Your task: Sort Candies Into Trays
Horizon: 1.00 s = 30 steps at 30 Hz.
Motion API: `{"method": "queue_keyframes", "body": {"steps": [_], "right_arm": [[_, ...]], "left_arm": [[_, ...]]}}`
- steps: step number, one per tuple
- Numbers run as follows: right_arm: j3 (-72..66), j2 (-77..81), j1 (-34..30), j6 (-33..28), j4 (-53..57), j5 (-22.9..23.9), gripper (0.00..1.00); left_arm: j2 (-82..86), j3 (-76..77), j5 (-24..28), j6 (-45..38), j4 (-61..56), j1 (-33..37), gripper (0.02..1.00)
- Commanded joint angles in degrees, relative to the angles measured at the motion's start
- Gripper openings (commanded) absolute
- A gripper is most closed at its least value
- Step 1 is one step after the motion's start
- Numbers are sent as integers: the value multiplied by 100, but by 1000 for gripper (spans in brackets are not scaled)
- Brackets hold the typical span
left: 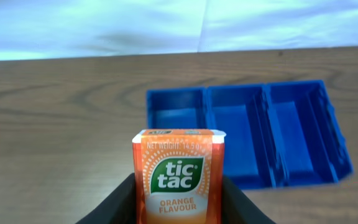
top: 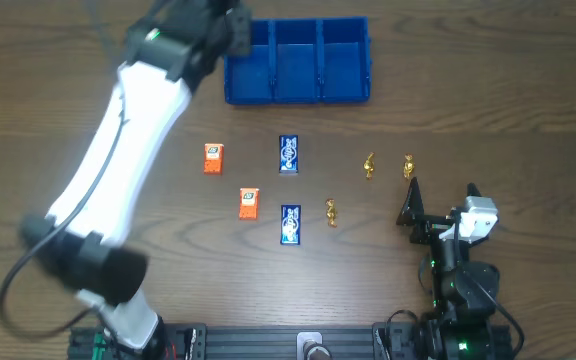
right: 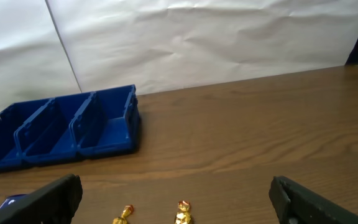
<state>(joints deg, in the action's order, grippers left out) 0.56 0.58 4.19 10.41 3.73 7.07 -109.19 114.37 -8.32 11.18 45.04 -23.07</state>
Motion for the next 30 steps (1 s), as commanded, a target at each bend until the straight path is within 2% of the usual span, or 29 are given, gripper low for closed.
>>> {"method": "queue_keyframes", "body": {"steps": [1, 8, 14, 23, 25, 26, 27, 29, 30], "right_arm": [[-11, -42, -42, -22, 20, -11, 998], [-11, -42, -42, -22, 20, -11, 998], [-11, -42, -42, -22, 20, -11, 998], [-11, -42, -42, -22, 20, -11, 998], [-11, -42, -42, -22, 20, -11, 998], [-11, -42, -42, -22, 20, -11, 998], [-11, -42, -42, -22, 20, -11, 998], [-11, -42, -42, -22, 20, -11, 998], [-11, -42, -42, -22, 20, -11, 998]], "left_arm": [[-1283, 603, -192, 343, 129, 4, 180], [-2020, 603, 44, 535, -131, 68, 196], [-2052, 603, 166, 601, -232, 229, 200], [-2052, 603, 240, 507, -398, 280, 259], [-2052, 603, 240, 448, -404, 280, 316], [-2052, 603, 238, 407, -428, 280, 463], [-2052, 603, 238, 398, -446, 282, 542], [-2009, 601, 238, 380, -457, 280, 761], [-1958, 601, 238, 380, -446, 280, 798]]}}
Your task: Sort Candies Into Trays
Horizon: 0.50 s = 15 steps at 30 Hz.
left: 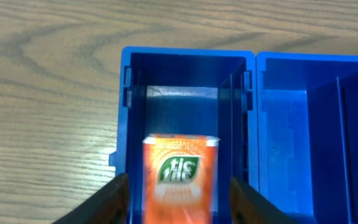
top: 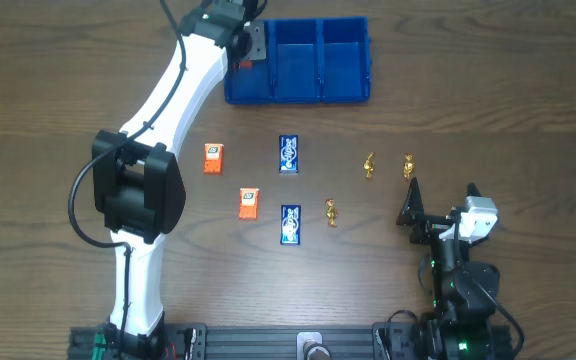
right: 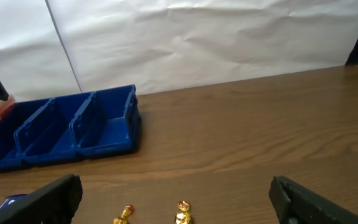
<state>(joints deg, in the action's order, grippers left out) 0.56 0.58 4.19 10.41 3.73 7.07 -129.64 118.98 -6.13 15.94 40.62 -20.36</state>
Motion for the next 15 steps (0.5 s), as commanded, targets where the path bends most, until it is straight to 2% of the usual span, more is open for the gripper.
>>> {"method": "queue_keyframes", "body": {"steps": [1, 5, 9, 15], "right_arm": [[-11, -42, -42, -22, 20, -11, 998], [-11, -42, -42, -22, 20, -11, 998], [-11, -42, -42, -22, 20, -11, 998], [-11, -42, -42, -22, 20, -11, 998]], "left_arm": [[245, 116, 20, -96, 22, 2, 825], [1276, -702, -92, -98, -22, -44, 833], [3217, -2953, -37, -94, -326, -90, 816], [4201, -5357, -39, -68, -1095, -179, 822]]}}
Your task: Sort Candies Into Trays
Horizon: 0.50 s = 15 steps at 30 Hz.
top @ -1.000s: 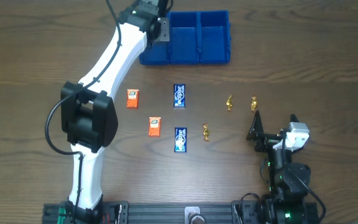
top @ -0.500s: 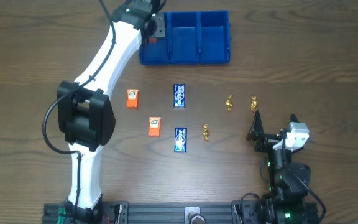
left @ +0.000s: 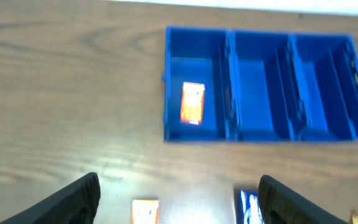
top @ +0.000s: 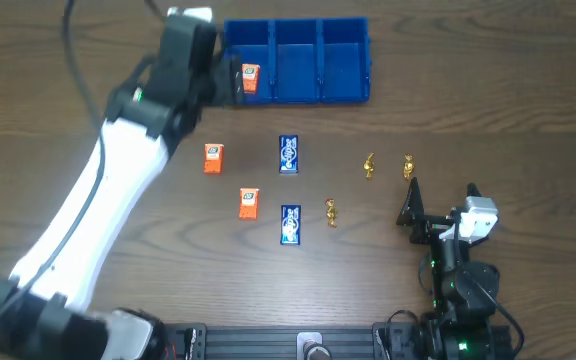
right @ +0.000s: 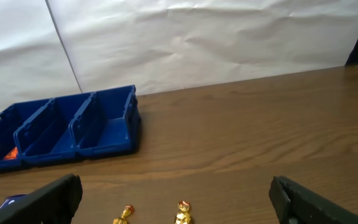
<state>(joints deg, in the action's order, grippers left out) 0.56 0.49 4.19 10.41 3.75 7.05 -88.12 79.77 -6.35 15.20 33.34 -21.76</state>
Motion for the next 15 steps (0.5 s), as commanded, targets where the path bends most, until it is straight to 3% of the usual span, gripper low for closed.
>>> {"method": "queue_keyframes", "body": {"steps": [1, 5, 15], "right_arm": [[-11, -33, -42, -22, 17, -9, 998], [-11, -33, -42, -22, 17, -9, 998], [-11, -33, -42, -22, 17, -9, 998]], "left_arm": [[39, -1663, -17, 31, -516, -39, 820], [-208, -2457, 7, 114, -1250, -28, 801], [-990, -2531, 76, 129, -1541, 79, 761]]}}
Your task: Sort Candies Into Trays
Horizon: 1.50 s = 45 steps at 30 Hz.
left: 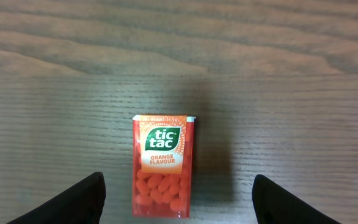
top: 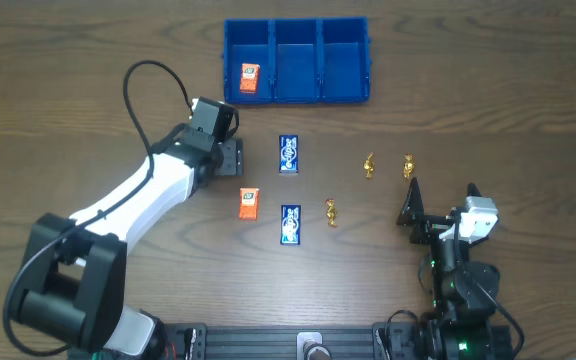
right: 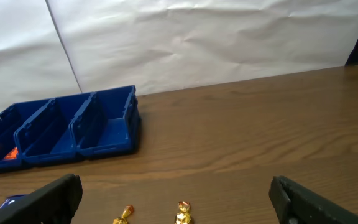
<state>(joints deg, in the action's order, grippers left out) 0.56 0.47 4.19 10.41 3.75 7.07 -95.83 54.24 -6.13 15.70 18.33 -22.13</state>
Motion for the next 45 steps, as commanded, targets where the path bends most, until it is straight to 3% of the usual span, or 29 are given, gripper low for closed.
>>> {"method": "queue_keyframes", "body": {"steps": [1, 17, 23, 28, 34, 37, 40, 45], "right_arm": [[-11, -31, -42, -22, 17, -11, 998], [-11, -31, -42, -22, 17, -11, 998], [-11, -31, -42, -22, 17, -11, 998], [-11, -31, -42, -22, 17, -11, 998], [-11, -31, -42, -22, 17, -11, 998], [-11, -31, -42, -22, 17, -11, 998], [-11, -31, -42, -22, 17, -11, 998], [-11, -31, -42, -22, 17, -11, 998]], "left_arm": [[-234, 22, 116, 83, -37, 170, 759], [-728, 22, 470, -328, -212, 339, 656], [-793, 22, 476, -323, -234, 348, 367], [-793, 22, 520, -280, -245, 348, 248], [-299, 214, 616, -35, -203, 297, 248], [234, 776, 378, 109, 240, 133, 253], [302, 2142, -133, 234, 1123, -79, 248], [-570, 4301, -304, 234, 1971, -153, 251]]}}
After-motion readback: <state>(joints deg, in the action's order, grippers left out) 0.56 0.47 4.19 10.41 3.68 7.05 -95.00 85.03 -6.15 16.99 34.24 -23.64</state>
